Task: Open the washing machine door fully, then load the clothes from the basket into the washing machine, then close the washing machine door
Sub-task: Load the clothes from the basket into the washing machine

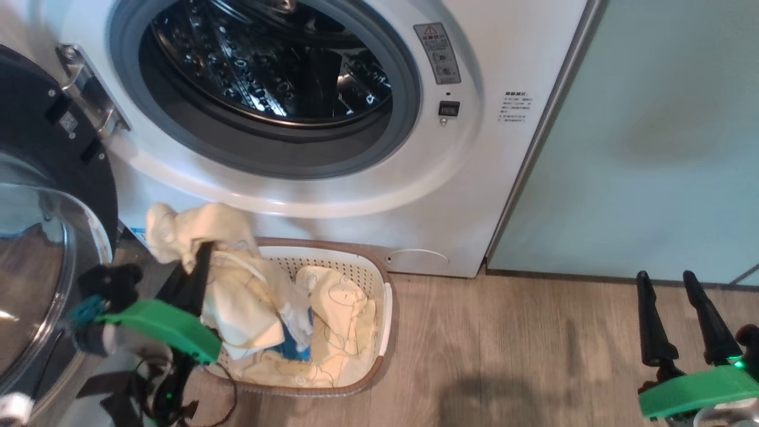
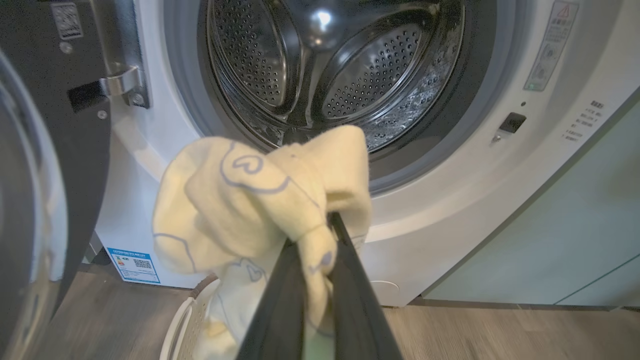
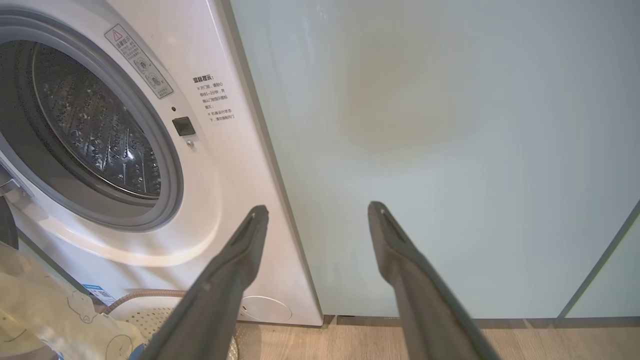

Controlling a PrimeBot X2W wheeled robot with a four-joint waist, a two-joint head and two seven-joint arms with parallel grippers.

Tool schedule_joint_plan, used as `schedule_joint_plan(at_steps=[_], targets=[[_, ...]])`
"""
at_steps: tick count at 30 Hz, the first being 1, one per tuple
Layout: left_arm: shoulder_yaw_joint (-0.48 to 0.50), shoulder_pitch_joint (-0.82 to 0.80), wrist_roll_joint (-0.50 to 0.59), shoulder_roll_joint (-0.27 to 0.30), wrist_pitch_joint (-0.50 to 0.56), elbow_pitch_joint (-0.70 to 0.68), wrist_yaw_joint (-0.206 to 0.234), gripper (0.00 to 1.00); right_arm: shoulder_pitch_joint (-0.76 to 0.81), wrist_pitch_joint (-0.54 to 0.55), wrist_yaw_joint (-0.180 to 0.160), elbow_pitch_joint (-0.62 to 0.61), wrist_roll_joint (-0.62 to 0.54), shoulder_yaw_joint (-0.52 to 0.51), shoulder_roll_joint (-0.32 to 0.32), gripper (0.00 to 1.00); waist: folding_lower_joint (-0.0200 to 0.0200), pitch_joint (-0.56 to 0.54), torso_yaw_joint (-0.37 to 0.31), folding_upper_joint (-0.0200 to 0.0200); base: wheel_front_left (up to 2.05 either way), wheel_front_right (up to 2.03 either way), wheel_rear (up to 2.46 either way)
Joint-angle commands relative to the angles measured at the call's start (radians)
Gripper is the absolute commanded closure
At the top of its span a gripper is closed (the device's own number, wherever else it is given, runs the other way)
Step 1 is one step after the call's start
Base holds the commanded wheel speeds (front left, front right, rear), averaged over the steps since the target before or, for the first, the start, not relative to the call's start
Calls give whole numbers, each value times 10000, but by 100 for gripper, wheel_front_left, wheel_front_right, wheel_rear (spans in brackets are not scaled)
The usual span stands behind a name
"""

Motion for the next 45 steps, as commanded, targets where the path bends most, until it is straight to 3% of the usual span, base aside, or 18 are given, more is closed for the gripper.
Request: schedule_joint_plan(at_steps=[1, 15, 21, 29, 45], targets=[[239, -813, 39, 320, 154, -332, 0, 100, -251, -67, 44, -356, -31, 170, -81, 0, 0, 134, -49, -1, 0, 0, 0], [-922, -3864, -362, 1223, 2384, 64, -95, 100, -1139, -67, 44, -459, 62, 297, -82, 0, 0, 1811, -728, -1, 0, 0, 0], [-1126, -5391, -1074, 1780, 3075, 220, -102, 100, -1763, -67, 44, -555, 105, 447, -5, 0, 0, 2706, -1121, -1, 0, 0, 0], [-952, -6948, -1620, 2217, 3397, 841, -104, 100, -2234, -67, 44, -651, 159, 525, 160, 0, 0, 3562, -1538, -1, 0, 0, 0], [-878, -9993, -1050, 3336, 3478, 2836, -16, 100, -3168, -67, 44, -592, 416, 1144, 485, 0, 0, 5312, -2742, -1, 0, 0, 0]])
